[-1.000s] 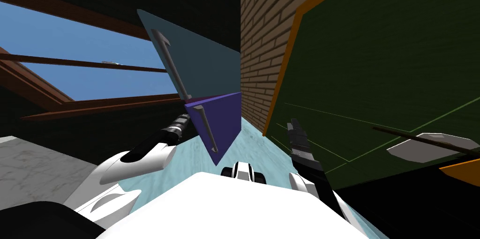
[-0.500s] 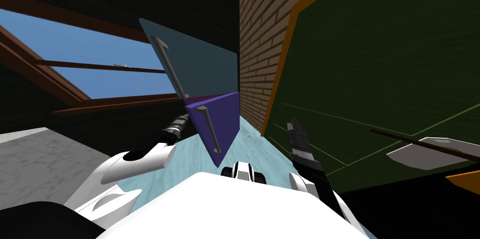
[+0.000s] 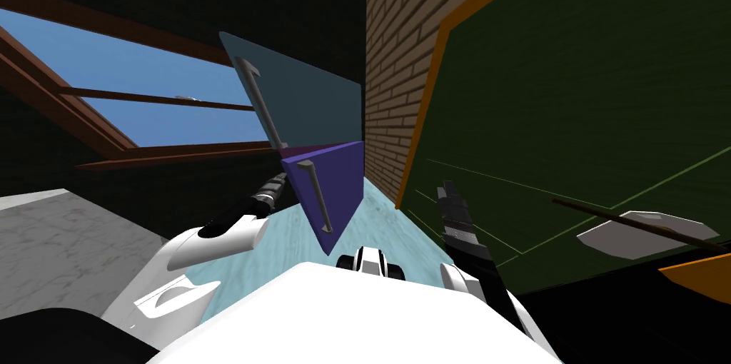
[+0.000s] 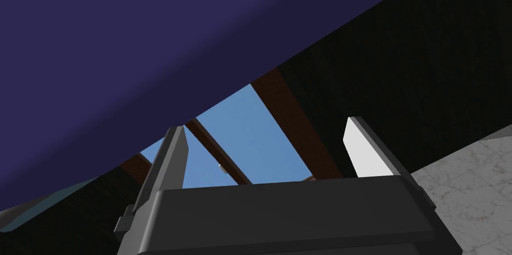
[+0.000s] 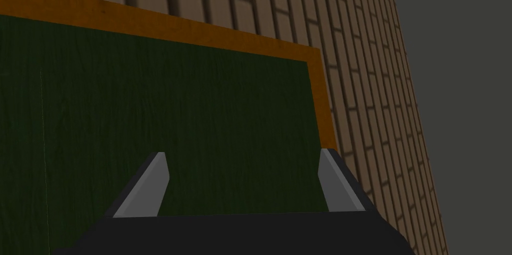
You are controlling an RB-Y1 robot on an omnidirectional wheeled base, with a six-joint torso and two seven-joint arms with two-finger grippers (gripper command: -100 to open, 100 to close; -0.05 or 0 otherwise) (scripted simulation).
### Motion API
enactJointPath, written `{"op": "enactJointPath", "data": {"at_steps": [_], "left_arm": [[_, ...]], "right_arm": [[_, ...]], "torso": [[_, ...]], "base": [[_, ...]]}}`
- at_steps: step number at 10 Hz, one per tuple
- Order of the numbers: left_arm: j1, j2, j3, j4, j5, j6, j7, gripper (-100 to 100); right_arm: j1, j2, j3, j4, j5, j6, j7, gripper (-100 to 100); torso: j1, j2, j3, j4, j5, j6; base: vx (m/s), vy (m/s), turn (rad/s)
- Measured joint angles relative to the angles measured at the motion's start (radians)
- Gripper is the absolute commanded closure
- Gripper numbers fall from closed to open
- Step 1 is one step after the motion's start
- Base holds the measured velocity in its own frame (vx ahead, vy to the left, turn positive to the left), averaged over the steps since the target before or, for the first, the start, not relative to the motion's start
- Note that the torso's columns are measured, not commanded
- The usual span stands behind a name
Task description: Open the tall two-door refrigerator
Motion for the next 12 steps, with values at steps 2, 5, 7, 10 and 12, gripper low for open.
{"op": "enactJointPath", "data": {"at_steps": [2,5,7,10,12], "left_arm": [[-0.005,0.017,0.022,-0.008,0.008,0.031,0.006,-100],[-0.016,0.044,0.06,0.005,0.011,0.067,0.013,-100],[-0.011,0.061,0.084,-0.021,0.024,0.087,0.015,-100],[-0.025,0.068,0.086,-0.086,0.011,0.118,0.013,-100],[-0.015,0.073,0.098,-0.111,0.022,0.114,0.013,-100]], "right_arm": [[0.0,0.0,0.0,0.0,0.0,0.0,0.0,0],[0.0,0.0,0.0,0.0,0.0,0.0,0.0,0],[0.0,0.0,0.0,0.0,0.0,0.0,0.0,0],[0.0,0.0,0.0,0.0,0.0,0.0,0.0,0],[0.0,0.0,0.0,0.0,0.0,0.0,0.0,0]], "torso": [[-0.003,-0.003,-0.004,0.003,-0.006,0.005],[-0.003,-0.007,-0.007,0.002,-0.008,0.008],[-0.002,-0.005,-0.006,0.003,-0.009,0.007],[-0.004,-0.003,-0.005,0.005,-0.01,0.006],[-0.007,0.0,-0.004,0.006,-0.013,0.006]], "base": [[-0.003,-0.197,-0.014],[0.013,-0.156,-0.023],[0.013,-0.064,-0.01],[0.004,-0.03,-0.012],[0.001,-0.008,-0.004]]}}
